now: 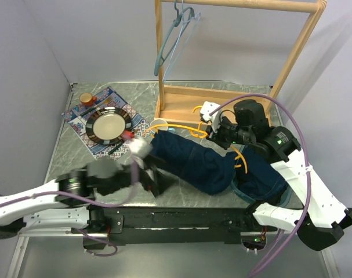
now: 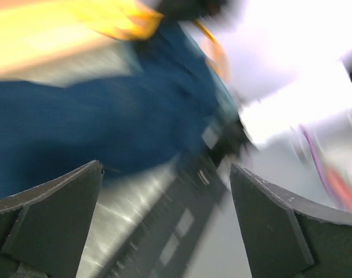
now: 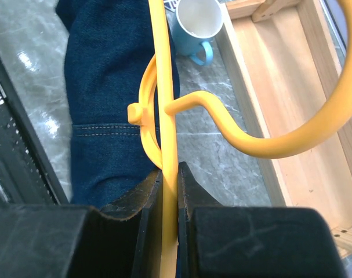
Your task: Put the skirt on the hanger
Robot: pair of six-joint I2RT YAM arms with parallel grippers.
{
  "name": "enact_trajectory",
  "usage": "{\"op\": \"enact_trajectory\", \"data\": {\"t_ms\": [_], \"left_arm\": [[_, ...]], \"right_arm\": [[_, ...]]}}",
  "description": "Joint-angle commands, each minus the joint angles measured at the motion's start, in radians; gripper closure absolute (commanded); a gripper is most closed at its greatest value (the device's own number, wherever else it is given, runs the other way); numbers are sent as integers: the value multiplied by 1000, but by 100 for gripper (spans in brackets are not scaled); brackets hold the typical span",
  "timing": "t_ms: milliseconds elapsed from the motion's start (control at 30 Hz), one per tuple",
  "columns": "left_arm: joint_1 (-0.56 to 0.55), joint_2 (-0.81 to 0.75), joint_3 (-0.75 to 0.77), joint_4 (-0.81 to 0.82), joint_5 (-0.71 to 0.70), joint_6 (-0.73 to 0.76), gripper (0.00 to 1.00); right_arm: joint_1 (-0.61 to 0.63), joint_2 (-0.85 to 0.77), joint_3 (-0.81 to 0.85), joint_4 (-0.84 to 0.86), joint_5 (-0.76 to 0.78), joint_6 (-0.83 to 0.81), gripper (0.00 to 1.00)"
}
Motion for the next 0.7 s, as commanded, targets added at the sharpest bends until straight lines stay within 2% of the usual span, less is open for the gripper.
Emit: {"op": "enact_trajectory", "data": {"t_ms": [0,167,400,467,533,600,667], "left_arm": [[78,-131,-69,-16,-375,-32,6],[176,-148,-148,15,-364,-45,9],[313,31,-125,76,-314,49,9],[377,53,-134,131,-222,81,13],[420,74,-140,173,-86,92,24],[466,106,-139,175,-21,95,34],[488,123,-135,161,45,94,63]], "right_arm": [[-96,-63,76,38,-148,-36,100],[-144,-90,56,41,-222,-37,100],[-191,-112,27,39,-284,-31,100],[-202,-117,12,39,-293,-33,100],[-207,-123,-1,42,-297,-33,100],[-213,-128,-11,44,-300,-33,100],[-219,-129,-16,50,-299,-31,100]]}}
